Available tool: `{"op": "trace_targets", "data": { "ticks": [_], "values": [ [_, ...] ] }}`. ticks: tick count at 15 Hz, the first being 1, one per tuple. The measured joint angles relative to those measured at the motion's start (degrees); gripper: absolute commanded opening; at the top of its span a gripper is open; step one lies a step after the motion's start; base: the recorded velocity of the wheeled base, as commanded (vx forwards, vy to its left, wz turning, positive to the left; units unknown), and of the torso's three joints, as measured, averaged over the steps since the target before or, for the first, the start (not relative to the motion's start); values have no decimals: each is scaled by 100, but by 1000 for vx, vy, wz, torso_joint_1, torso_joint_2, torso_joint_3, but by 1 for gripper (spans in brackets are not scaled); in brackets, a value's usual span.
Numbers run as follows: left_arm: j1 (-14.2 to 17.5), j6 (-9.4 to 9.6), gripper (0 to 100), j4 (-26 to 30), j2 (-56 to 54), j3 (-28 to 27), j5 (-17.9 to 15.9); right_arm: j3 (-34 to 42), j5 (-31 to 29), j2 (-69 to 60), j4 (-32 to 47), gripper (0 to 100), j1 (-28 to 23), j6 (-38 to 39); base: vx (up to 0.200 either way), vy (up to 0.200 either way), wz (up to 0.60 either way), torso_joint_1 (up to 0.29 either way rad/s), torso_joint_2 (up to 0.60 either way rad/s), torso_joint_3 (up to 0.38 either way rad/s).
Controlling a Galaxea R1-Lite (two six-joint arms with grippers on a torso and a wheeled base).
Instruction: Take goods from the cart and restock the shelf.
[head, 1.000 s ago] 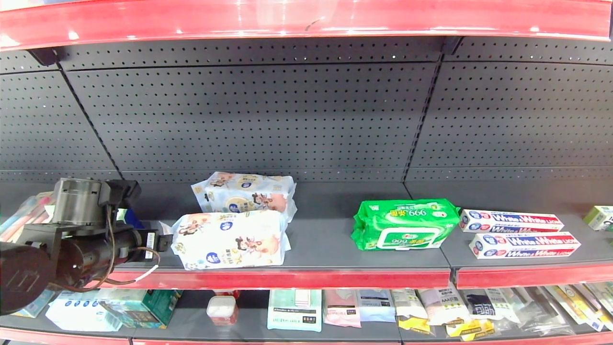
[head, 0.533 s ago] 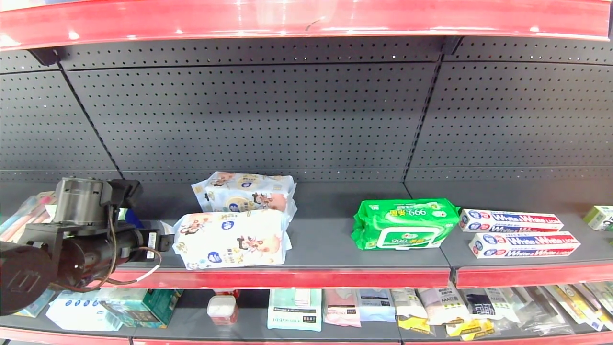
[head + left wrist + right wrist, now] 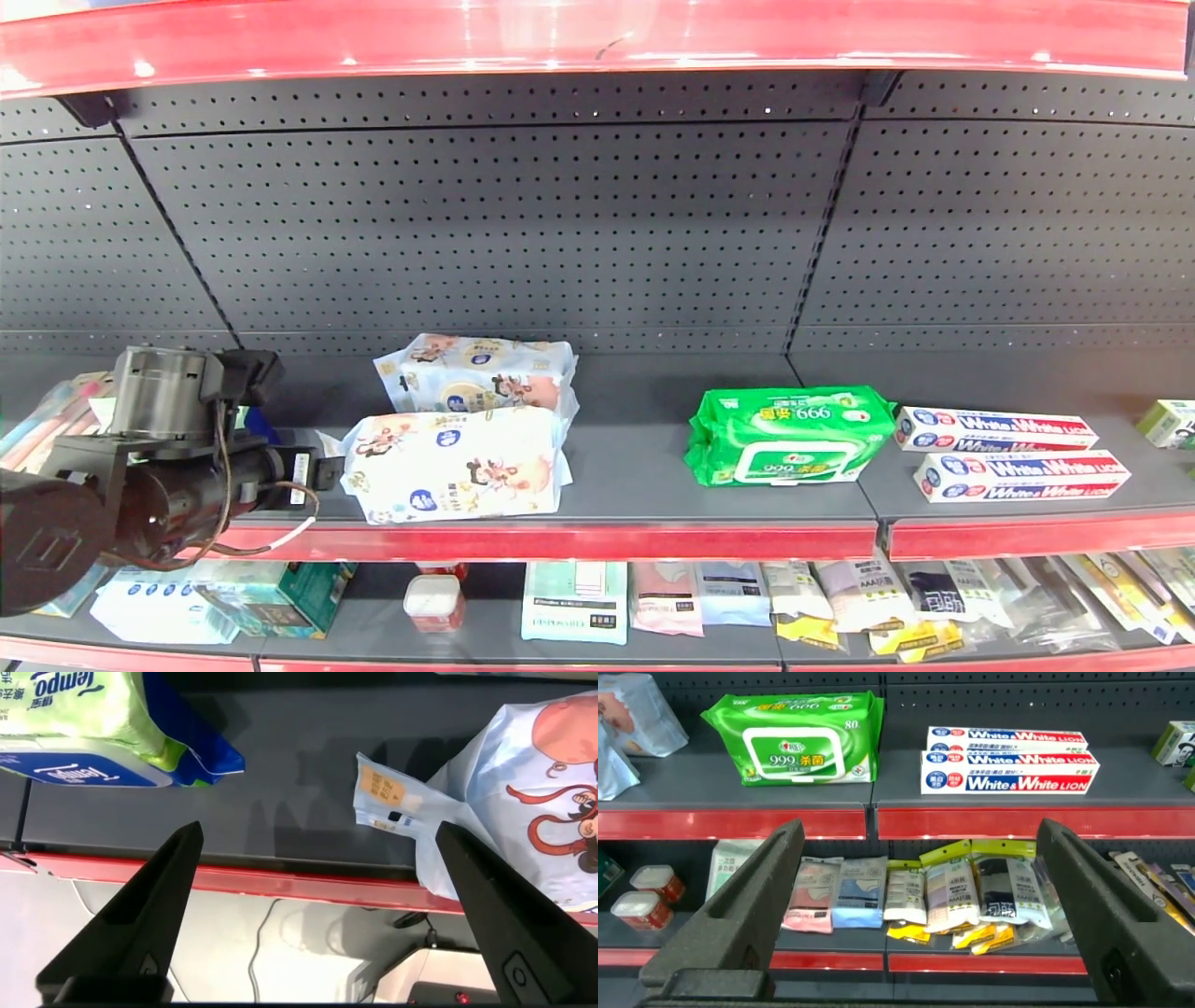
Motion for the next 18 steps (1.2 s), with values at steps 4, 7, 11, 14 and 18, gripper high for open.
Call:
{"op": "trace_targets", "data": {
  "ticks": [4, 7, 11, 14, 18],
  "values": [
    [-52, 0, 100, -56, 11, -5, 10, 0, 0, 0, 0, 100, 2, 0, 0, 0, 0, 0, 0, 0],
    [-88, 0, 100, -72, 16, -9, 16, -2, 0, 0, 2, 100, 2, 0, 0, 0, 0, 0, 0, 0],
    [-102, -27, 100, -69, 16, 20, 16, -2, 0, 0, 2, 100, 2, 0, 0, 0, 0, 0, 0, 0],
    [-122, -29, 100, -69, 16, 22, 16, -2, 0, 0, 2, 100, 2, 0, 0, 0, 0, 0, 0, 0],
    [-127, -84, 100, -74, 13, 28, 22, -2, 2, 0, 2, 100, 2, 0, 0, 0, 0, 0, 0, 0]
  ]
}}
